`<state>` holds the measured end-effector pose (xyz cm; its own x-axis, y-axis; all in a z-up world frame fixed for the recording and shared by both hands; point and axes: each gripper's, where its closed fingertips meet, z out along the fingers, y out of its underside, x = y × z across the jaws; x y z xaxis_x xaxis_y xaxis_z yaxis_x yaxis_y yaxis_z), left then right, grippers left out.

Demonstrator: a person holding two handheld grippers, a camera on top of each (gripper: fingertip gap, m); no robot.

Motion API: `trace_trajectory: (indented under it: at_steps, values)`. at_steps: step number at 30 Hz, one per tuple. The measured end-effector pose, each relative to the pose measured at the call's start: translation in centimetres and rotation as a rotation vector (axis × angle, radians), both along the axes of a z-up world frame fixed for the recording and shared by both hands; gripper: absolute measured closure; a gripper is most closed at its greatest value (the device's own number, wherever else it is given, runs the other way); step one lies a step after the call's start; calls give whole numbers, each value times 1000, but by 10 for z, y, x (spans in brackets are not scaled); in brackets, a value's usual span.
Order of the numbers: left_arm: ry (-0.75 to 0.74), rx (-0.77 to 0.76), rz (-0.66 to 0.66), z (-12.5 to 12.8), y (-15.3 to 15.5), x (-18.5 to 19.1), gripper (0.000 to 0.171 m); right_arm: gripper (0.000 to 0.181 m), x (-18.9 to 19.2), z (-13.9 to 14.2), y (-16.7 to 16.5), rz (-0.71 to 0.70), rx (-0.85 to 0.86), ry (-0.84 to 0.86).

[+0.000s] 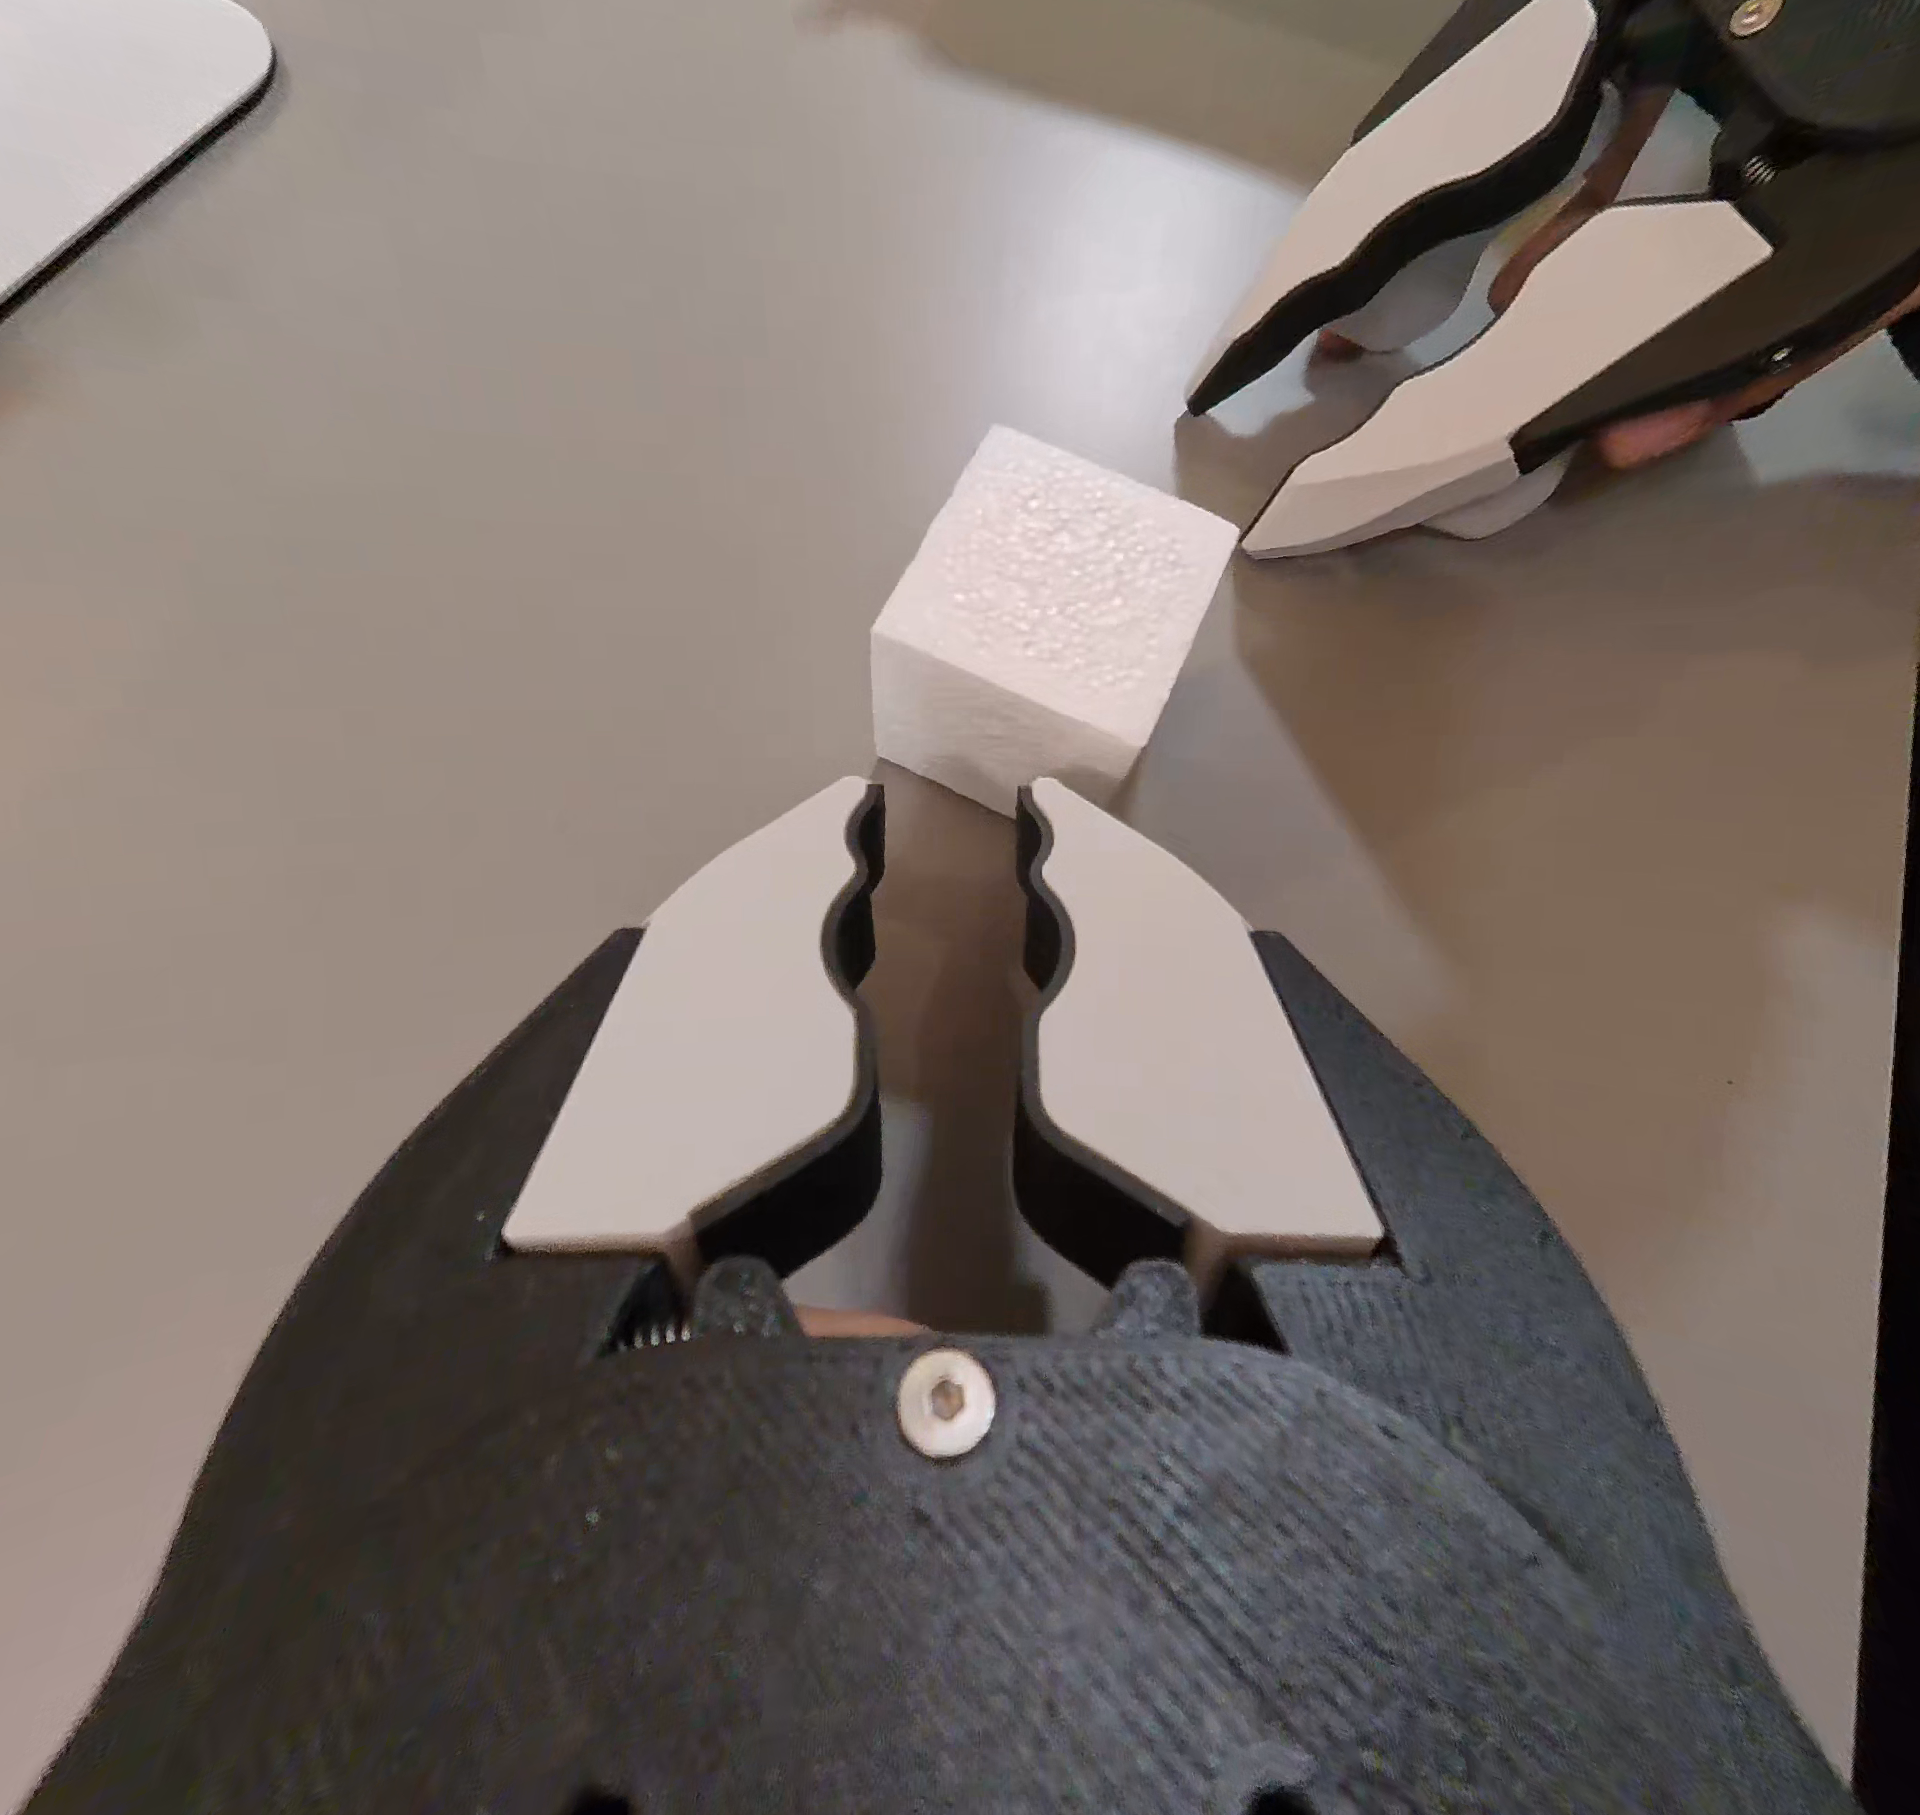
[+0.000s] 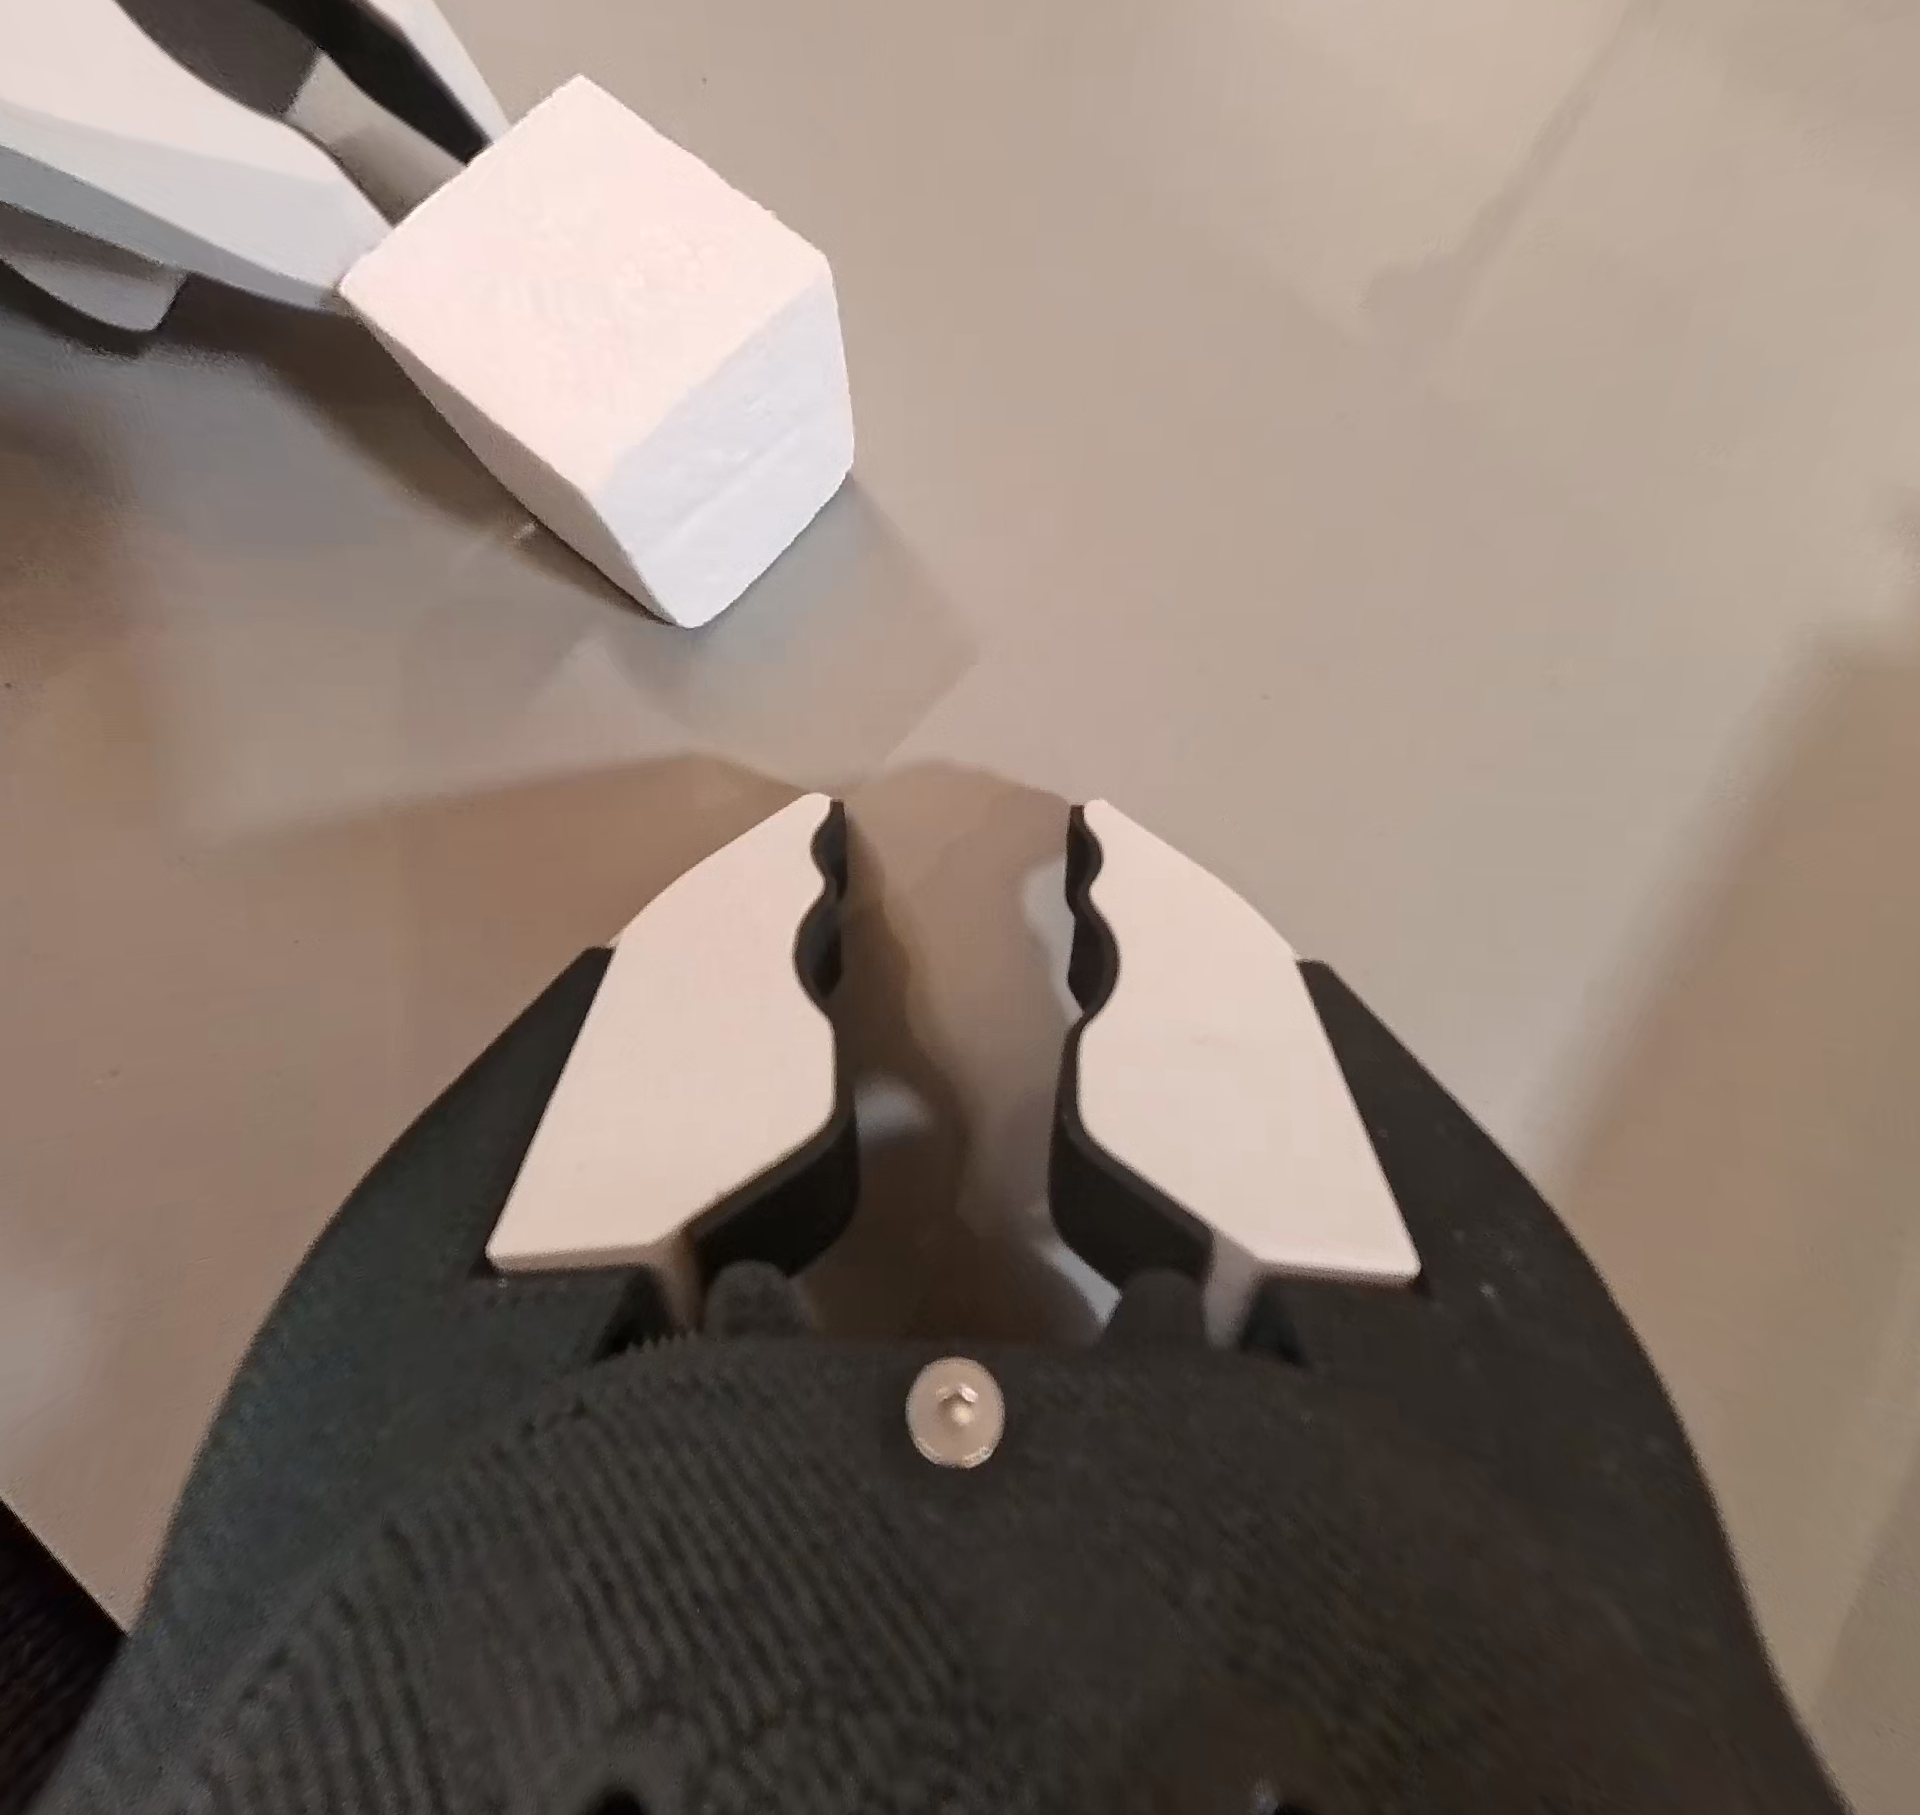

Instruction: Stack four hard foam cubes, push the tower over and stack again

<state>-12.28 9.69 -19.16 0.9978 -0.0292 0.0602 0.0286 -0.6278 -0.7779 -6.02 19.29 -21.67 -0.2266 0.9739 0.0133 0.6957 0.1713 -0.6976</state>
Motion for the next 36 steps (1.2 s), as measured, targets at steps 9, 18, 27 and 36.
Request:
trace_trajectory:
  at_steps: [9,18,27,36]
  values:
    - [-46,8,-13,1,0,3,142,140,0,0,0,0,2,0]
    - [-39,-3,-23,-2,1,6,141,140,0,0,0,0,2,0]
    - [-40,-11,-32,-3,2,9,139,140,0,0,0,0,2,0]
    - [-53,4,-11,0,1,4,139,140,0,0,0,0,2,0]
